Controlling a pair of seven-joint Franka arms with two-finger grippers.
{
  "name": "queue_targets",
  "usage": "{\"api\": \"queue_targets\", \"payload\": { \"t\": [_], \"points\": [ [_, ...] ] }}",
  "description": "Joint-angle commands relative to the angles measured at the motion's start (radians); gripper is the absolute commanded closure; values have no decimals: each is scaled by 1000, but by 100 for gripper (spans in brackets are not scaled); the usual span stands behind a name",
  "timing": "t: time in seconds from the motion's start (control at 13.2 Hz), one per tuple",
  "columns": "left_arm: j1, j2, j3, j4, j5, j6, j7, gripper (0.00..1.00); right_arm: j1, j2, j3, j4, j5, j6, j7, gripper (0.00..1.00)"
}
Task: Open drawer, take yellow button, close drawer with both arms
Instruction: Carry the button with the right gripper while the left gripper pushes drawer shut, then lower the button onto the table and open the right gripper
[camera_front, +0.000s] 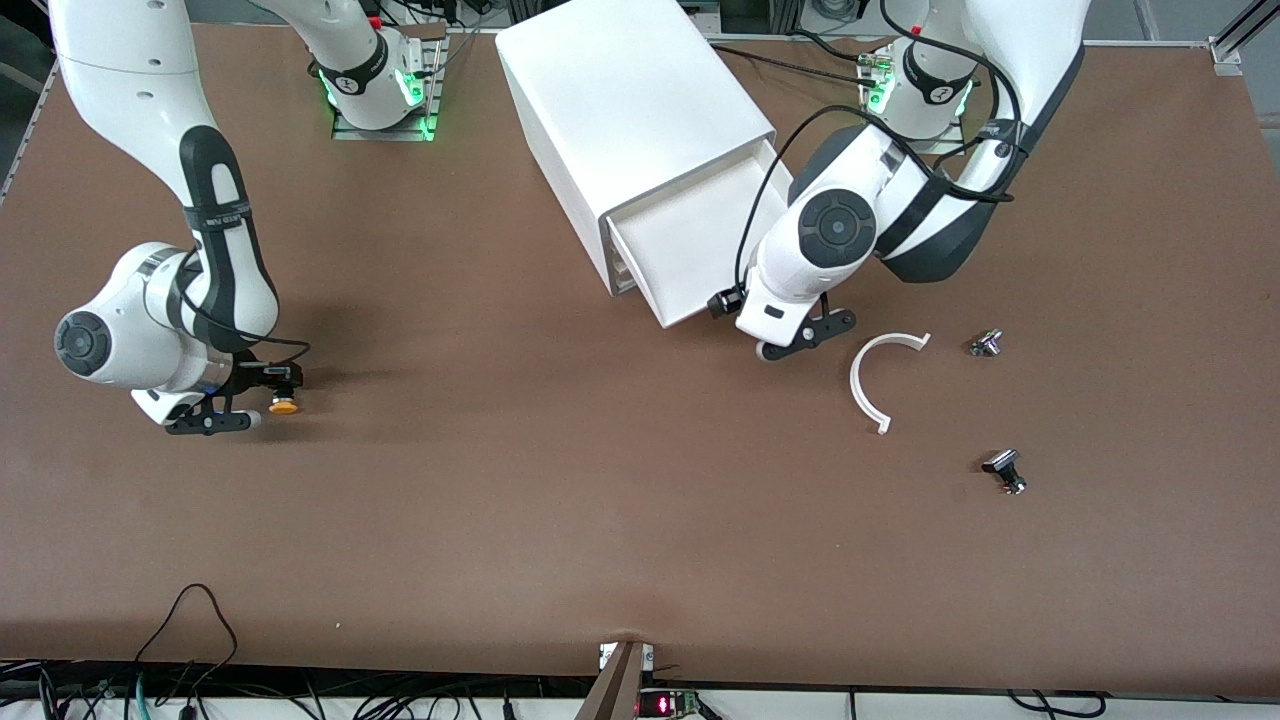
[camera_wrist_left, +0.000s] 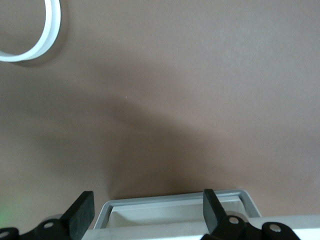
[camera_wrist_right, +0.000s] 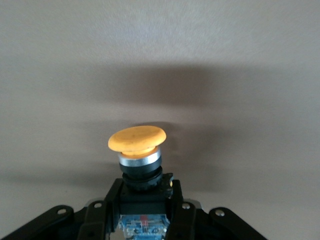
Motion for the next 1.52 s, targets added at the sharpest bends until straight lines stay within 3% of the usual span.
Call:
{"api": "queue_targets", "payload": {
  "t": [0.0,0.15,0.3,0.38,0.53,0.91,1.14,1.22,1.44],
  "points": [
    [6,-72,-41,-82,17,1,-16,4,-5,8,9,18,33,-2,-2,78],
    [3,-80,-53,-116,17,1,-16,4,10,5,10,35,32,-5,-2,37],
    [-15,-78,-64,-119,17,1,-16,4,10,1,12,41,29,-5,-6,25],
    [-17,-78,-65,-119,17,1,-16,4,10,0,12,46,29,-7,-11,24],
    [-17,-78,-85,-119,17,1,-20,4,12,-20,12,55,27,-10,-9,1],
    [-52,-75,-93,-118,4,4,-24,4,21,-193,7,58,-2,-97,-12,1],
    [-69,-71,-94,-118,-2,4,-24,4,38,-328,7,60,-101,-152,-12,1],
    [-69,-72,-94,-118,-3,3,-24,3,40,-368,13,64,-174,-186,-14,1],
    [-64,-75,-113,-115,-21,0,-25,3,38,-472,10,78,-221,-309,-5,1]
  ]
}}
